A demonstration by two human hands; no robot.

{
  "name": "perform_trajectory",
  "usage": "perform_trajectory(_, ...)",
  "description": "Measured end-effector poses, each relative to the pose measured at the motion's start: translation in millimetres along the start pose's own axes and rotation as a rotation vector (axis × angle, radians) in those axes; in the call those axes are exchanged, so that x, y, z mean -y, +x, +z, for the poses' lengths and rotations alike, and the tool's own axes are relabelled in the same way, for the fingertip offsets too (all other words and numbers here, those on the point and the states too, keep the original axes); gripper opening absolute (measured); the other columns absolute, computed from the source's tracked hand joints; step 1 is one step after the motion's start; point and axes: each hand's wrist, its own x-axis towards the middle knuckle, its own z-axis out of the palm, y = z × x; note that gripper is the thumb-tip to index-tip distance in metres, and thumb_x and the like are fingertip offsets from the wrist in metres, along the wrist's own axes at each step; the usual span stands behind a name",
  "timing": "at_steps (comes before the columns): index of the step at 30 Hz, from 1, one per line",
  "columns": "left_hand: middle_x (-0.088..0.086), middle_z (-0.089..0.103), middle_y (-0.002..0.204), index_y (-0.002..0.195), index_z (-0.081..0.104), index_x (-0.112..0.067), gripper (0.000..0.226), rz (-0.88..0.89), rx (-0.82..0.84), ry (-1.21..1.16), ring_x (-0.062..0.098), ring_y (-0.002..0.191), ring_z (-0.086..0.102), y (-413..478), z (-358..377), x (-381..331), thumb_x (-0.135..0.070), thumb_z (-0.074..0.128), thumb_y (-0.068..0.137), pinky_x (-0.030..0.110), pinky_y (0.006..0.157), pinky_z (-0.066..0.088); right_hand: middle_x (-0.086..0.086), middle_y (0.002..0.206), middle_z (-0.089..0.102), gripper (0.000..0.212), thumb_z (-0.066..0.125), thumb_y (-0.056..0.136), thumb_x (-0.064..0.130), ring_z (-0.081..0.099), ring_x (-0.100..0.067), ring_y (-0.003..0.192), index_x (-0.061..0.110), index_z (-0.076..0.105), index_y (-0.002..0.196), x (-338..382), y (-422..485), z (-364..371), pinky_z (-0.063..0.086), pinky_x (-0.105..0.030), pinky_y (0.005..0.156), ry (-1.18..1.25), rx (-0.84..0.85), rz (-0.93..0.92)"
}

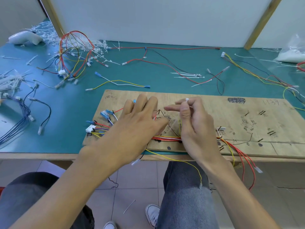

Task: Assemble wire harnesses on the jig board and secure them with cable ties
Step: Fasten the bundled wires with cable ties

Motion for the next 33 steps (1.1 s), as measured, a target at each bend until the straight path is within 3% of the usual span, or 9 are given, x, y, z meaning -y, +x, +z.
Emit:
perform_trajectory(3,0.005,0.034,0.105,0.098,0.042,-0.027,0.062,-0.041,-0.018,-0.012,0.028,0.096,0.033,-2.7,3.0,-1.6,0.005,0.071,0.053,0.039,0.073,0.022,0.017,0.111,0.077,0.021,0.038,0.116,0.026,0.066,-0.009,0.113,0.013,0.053,0.108,2.5,3.1,3.8,0.046,-0.05,0.102,-0.147,0.114,-0.048)
perform_trajectory(5,0.005,0.032,0.103,0.1,0.044,-0.026,0.065,-0.068,-0.021,-0.017,0.028,0.094,0.033,-4.1,3.7,-2.5,0.006,0.071,0.05,0.04,0.071,0.026,0.018,0.112,0.077,0.018,0.038,0.116,0.025,0.063,-0.01,0.119,0.015,0.051,0.107,1.5,1.1,4.4,0.044,-0.055,0.103,-0.211,0.111,-0.08)
perform_trajectory(13,-0.003,0.026,0.1,0.111,0.042,-0.035,0.061,-0.153,-0.067,-0.119,0.023,0.092,0.03,-6.0,5.3,-7.5,0.002,0.063,0.067,0.039,0.073,0.028,0.015,0.113,0.074,0.022,0.035,0.115,0.032,0.058,-0.006,0.107,0.02,0.053,0.107,-3.6,-6.4,7.3,0.037,-0.04,0.105,-0.342,0.071,-0.103)
perform_trajectory(17,-0.005,0.032,0.101,0.115,0.047,-0.038,0.041,-0.179,-0.053,-0.158,0.02,0.095,0.026,-2.0,1.6,-11.0,-0.009,0.056,0.088,0.037,0.076,0.022,0.01,0.105,0.073,0.024,0.036,0.114,0.033,0.061,-0.015,0.097,0.019,0.053,0.105,-3.8,-6.3,5.9,0.041,-0.046,0.103,-0.348,0.072,-0.082)
perform_trajectory(19,-0.006,0.034,0.104,0.106,0.046,-0.036,0.022,-0.168,-0.028,-0.168,0.022,0.099,0.033,1.2,-1.9,-14.1,-0.018,0.053,0.095,0.039,0.078,0.029,0.017,0.101,0.075,0.019,0.04,0.114,0.032,0.066,-0.014,0.096,0.021,0.053,0.104,-1.9,-5.5,3.1,0.045,-0.043,0.098,-0.217,0.014,-0.049)
perform_trajectory(23,-0.009,0.032,0.106,0.099,0.047,-0.035,0.024,-0.159,0.01,-0.197,0.02,0.106,0.032,5.0,-2.1,-17.9,-0.018,0.064,0.094,0.041,0.086,0.033,0.015,0.096,0.078,0.021,0.041,0.116,0.031,0.069,-0.014,0.079,0.021,0.055,0.103,2.1,-9.2,-12.5,0.048,-0.027,0.073,0.019,-0.175,0.004)
perform_trajectory(26,-0.015,0.04,0.103,0.096,0.053,-0.036,0.009,-0.162,0.016,-0.285,0.016,0.108,0.033,7.5,-3.1,-13.7,-0.029,0.057,0.101,0.038,0.087,0.029,0.012,0.092,0.079,0.022,0.041,0.116,0.035,0.065,-0.015,0.075,0.02,0.052,0.104,2.5,-9.9,-23.6,0.043,-0.018,0.073,0.072,-0.247,0.009)
perform_trajectory(29,-0.016,0.046,0.1,0.095,0.057,-0.036,0.009,-0.16,0.041,-0.328,0.015,0.109,0.034,11.5,-2.2,-11.3,-0.034,0.052,0.102,0.039,0.087,0.028,0.011,0.088,0.079,0.022,0.042,0.115,0.035,0.061,-0.012,0.073,0.021,0.052,0.103,2.8,-8.0,-24.7,0.044,-0.021,0.072,0.079,-0.228,0.037)
perform_trajectory(33,-0.016,0.048,0.095,0.097,0.07,-0.036,0.006,-0.213,-0.028,-0.427,0.017,0.106,0.039,6.9,-4.1,-3.7,-0.033,0.065,0.098,0.039,0.087,0.031,0.016,0.092,0.079,0.023,0.041,0.116,0.034,0.056,-0.014,0.06,0.02,0.053,0.102,5.3,-11.0,-17.2,0.042,-0.02,0.062,0.048,-0.129,0.034)
